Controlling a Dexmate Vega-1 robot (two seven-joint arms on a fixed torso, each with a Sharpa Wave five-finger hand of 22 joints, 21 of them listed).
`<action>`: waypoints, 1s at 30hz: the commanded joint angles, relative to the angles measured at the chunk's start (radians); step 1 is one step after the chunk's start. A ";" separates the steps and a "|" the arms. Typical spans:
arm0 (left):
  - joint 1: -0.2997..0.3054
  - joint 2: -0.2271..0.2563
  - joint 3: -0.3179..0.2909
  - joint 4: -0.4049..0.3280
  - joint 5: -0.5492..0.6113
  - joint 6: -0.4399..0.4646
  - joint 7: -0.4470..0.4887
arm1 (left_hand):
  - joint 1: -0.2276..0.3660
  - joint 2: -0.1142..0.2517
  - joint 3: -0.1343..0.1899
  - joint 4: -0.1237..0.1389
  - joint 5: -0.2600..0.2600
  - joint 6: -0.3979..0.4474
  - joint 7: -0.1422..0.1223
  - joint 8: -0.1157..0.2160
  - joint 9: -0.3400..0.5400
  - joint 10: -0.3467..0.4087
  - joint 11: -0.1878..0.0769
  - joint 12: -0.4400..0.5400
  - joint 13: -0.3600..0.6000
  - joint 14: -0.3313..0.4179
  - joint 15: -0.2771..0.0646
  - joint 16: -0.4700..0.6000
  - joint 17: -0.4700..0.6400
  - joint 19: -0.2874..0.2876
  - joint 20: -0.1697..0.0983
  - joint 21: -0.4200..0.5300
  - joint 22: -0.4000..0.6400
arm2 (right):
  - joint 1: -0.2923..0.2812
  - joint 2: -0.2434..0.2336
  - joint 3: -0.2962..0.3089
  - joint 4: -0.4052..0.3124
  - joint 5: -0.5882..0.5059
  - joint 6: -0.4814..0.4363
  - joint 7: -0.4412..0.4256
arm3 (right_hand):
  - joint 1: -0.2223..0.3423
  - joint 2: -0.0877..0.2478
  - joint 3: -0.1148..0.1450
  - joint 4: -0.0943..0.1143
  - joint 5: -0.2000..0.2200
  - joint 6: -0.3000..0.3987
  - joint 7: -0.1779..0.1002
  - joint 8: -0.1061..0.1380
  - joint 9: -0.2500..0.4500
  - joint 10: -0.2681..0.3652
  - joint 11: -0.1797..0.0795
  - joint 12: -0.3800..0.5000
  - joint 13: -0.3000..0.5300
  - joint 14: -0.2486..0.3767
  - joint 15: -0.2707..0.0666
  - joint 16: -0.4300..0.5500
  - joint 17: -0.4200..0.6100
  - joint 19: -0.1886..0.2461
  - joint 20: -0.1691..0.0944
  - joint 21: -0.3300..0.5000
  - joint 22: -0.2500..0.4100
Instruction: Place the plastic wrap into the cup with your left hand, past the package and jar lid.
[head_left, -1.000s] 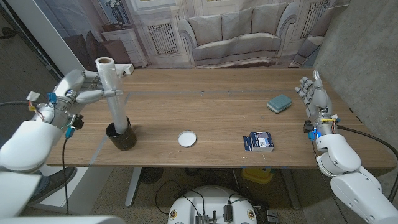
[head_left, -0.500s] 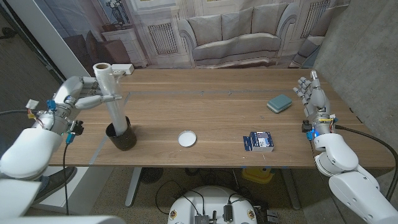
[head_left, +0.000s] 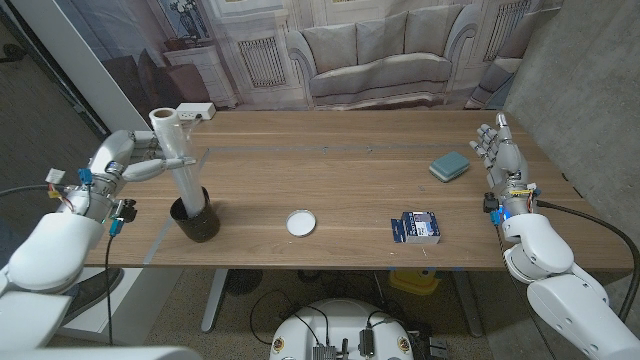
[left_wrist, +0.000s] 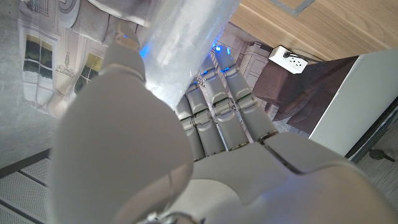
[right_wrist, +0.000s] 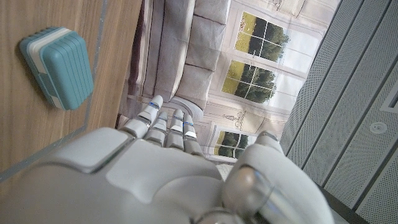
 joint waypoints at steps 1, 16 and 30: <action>-0.007 0.019 0.035 0.070 -0.035 -0.048 0.022 | 0.123 0.130 0.055 0.043 0.000 0.031 -0.024 0.003 0.003 0.003 0.007 0.002 0.006 0.064 -0.105 0.005 0.004 0.001 0.001 0.006 0.004 | -0.009 -0.005 0.003 -0.025 -0.006 -0.037 -0.022 | 0.001 0.004 -0.004 0.002 -0.003 0.002 0.000 -0.002 0.002 0.010 0.003 -0.004 0.001 0.010 0.002 0.001 0.002 0.011 -0.007 -0.004 0.002; 0.011 0.030 0.062 0.115 -0.070 -0.077 0.059 | 0.122 0.130 0.057 0.044 0.000 0.027 -0.022 0.001 0.003 -0.001 0.012 -0.001 0.007 0.058 -0.104 0.002 0.005 -0.006 0.004 0.005 0.003 | 0.004 -0.011 -0.003 -0.030 -0.008 -0.060 -0.026 | 0.002 0.005 -0.004 0.002 -0.003 0.002 0.000 -0.002 0.002 0.010 0.004 -0.004 0.001 0.011 0.003 0.001 0.002 0.012 -0.008 -0.008 0.002; 0.031 0.040 0.082 0.141 -0.095 -0.098 0.085 | 0.122 0.132 0.060 0.045 0.000 0.024 -0.019 0.000 0.004 -0.005 0.009 -0.005 0.003 0.052 -0.102 0.001 0.007 -0.012 0.007 0.004 0.003 | 0.016 -0.018 -0.006 -0.035 -0.003 -0.078 -0.025 | 0.003 0.007 -0.005 0.001 -0.003 0.003 0.000 -0.002 0.002 0.009 0.002 -0.004 0.001 0.011 0.002 0.001 0.002 0.014 -0.008 -0.011 0.003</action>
